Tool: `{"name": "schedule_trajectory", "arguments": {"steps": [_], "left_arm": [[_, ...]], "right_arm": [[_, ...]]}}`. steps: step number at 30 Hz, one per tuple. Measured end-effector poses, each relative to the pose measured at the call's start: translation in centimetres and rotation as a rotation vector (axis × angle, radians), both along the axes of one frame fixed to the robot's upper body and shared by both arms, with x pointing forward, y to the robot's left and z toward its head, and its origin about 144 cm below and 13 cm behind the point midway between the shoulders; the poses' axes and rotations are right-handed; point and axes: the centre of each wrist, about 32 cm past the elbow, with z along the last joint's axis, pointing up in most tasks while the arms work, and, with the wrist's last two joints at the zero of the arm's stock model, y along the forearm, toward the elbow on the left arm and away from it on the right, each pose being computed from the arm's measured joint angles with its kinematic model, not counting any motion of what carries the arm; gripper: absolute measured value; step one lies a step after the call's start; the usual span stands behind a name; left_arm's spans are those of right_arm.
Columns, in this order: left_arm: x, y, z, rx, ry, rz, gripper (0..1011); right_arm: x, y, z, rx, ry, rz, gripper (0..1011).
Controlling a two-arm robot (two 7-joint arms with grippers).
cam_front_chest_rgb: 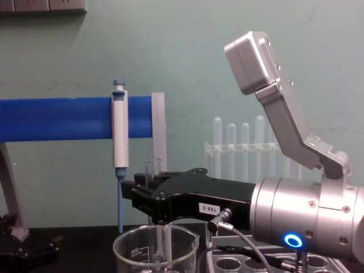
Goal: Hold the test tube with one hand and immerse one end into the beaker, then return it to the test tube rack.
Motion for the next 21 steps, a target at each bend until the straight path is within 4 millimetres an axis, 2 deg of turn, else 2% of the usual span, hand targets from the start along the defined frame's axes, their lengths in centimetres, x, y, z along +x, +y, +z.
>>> {"name": "schedule_trajectory", "arguments": {"steps": [15,21], "left_arm": [[0.00,0.00,0.00,0.000,0.000,0.000,1000],[0.00,0.00,0.00,0.000,0.000,0.000,1000]], "right_arm": [[-0.04,-0.08,0.05,0.000,-0.002,0.000,217],[-0.27,-0.19,0.77,0.007,-0.014,0.002,217]]}}
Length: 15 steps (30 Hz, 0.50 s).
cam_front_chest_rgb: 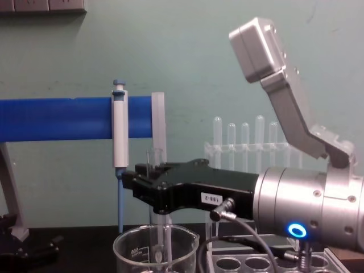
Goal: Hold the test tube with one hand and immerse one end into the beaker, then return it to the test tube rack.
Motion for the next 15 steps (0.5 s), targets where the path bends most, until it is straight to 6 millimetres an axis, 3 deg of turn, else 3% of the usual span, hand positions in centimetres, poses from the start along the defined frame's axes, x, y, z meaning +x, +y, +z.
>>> {"name": "schedule_trajectory", "arguments": {"steps": [15], "left_arm": [[0.0,0.0,0.0,0.000,0.000,0.000,1000]], "right_arm": [[-0.4,0.1,3.6,0.011,-0.039,0.044,217]]}}
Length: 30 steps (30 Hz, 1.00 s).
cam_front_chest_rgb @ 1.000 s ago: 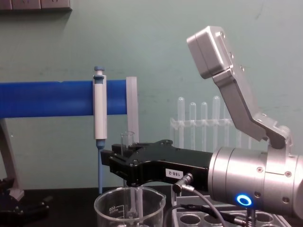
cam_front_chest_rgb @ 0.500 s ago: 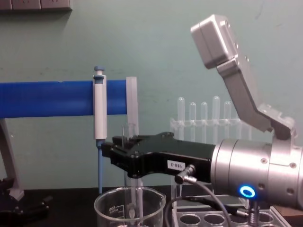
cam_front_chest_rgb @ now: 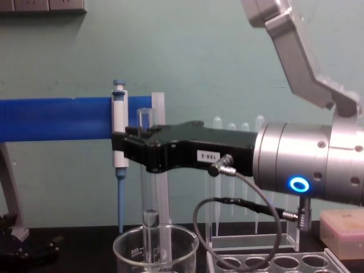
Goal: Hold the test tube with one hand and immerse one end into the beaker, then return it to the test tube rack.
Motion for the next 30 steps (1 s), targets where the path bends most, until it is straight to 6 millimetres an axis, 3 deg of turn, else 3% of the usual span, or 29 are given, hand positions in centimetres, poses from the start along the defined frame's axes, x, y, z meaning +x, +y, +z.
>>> {"name": "schedule_trajectory", "arguments": {"steps": [15,21,30], "left_arm": [[0.0,0.0,0.0,0.000,0.000,0.000,1000],[0.0,0.0,0.0,0.000,0.000,0.000,1000],[0.0,0.0,0.0,0.000,0.000,0.000,1000]], "right_arm": [[-0.1,-1.4,3.0,0.058,0.012,0.006,217],[-0.7,-3.1,4.3,0.071,-0.002,-0.001,217],[-1.7,-5.9,4.8,0.058,-0.020,-0.063,217]]}}
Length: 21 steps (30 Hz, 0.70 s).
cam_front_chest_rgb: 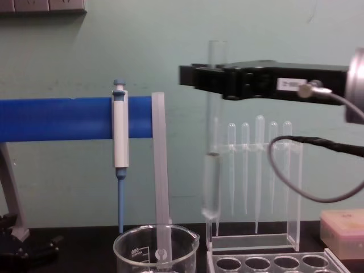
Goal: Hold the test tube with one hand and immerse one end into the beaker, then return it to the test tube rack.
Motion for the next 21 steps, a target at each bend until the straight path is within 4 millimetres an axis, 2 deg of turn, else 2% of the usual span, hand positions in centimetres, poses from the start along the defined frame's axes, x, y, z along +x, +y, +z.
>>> {"name": "schedule_trajectory", "arguments": {"steps": [8,21], "left_arm": [[0.0,0.0,0.0,0.000,0.000,0.000,1000],[0.0,0.0,0.0,0.000,0.000,0.000,1000]], "right_arm": [[-0.8,-2.6,-0.5,-0.023,0.006,-0.071,217],[-1.8,-3.3,-3.6,-0.065,-0.006,-0.145,217]]}}
